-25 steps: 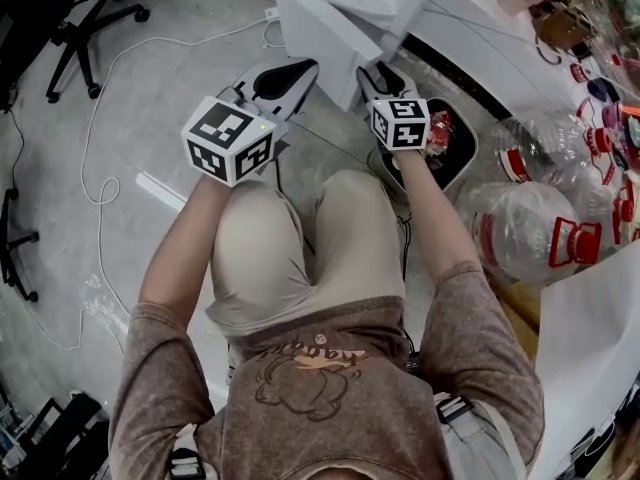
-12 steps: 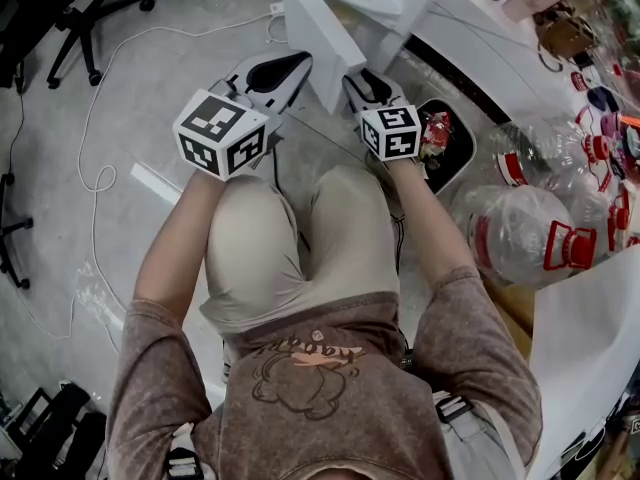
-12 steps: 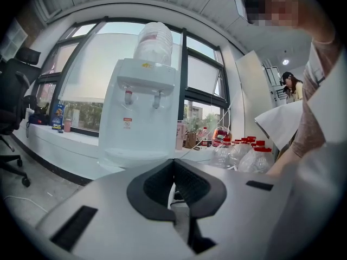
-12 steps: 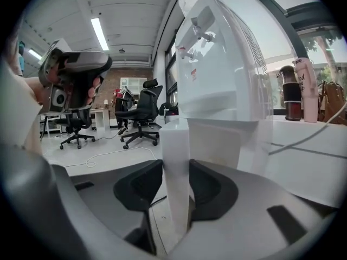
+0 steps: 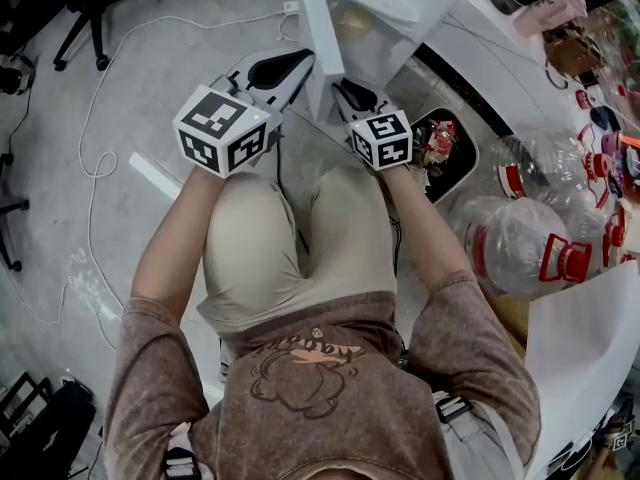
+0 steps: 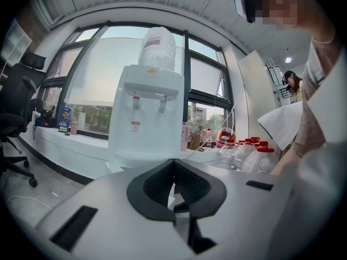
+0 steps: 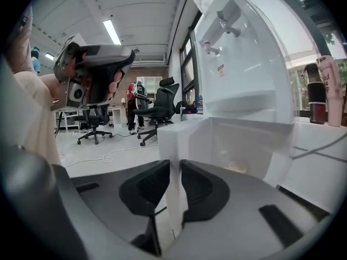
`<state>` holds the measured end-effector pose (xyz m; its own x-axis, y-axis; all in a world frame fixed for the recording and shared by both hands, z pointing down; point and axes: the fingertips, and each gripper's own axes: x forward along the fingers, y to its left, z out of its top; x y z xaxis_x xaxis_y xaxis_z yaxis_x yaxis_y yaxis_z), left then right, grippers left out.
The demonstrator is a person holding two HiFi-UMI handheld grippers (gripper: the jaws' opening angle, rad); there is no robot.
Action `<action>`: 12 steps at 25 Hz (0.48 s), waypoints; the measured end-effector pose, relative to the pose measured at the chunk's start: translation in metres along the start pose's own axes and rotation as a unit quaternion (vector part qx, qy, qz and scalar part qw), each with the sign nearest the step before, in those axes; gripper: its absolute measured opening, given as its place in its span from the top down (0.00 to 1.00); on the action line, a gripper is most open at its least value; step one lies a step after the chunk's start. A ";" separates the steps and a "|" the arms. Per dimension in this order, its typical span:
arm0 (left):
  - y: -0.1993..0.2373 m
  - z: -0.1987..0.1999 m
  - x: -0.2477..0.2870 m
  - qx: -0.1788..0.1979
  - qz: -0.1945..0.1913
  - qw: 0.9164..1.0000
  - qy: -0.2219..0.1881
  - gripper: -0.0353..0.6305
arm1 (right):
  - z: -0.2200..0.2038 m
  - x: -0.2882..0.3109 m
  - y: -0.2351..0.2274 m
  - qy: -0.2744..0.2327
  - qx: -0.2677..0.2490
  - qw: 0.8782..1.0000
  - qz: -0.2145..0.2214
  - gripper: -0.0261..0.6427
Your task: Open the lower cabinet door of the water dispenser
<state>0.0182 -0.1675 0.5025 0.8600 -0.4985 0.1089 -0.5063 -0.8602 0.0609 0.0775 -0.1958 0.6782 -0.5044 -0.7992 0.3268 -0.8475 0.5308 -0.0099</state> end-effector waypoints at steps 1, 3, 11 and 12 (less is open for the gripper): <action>0.002 0.000 -0.003 0.000 0.002 1.000 0.000 0.93 | 0.001 0.003 0.005 0.000 -0.002 1.000 0.006 0.85; 0.005 0.000 -0.008 0.001 0.008 1.000 0.000 0.93 | 0.002 0.008 0.014 0.000 -0.010 1.000 0.020 0.86; 0.022 0.000 -0.031 -0.002 0.037 0.999 -0.001 0.93 | 0.011 0.032 0.049 -0.001 -0.019 0.997 0.069 0.89; 0.024 0.000 -0.033 -0.004 0.040 0.999 -0.002 0.93 | 0.012 0.036 0.053 -0.002 -0.019 0.997 0.075 0.89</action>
<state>-0.0226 -0.1715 0.5000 0.8164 -0.5669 0.1102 -0.5747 -0.8162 0.0595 0.0124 -0.1994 0.6783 -0.6262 -0.7104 0.3212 -0.7549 0.6555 -0.0220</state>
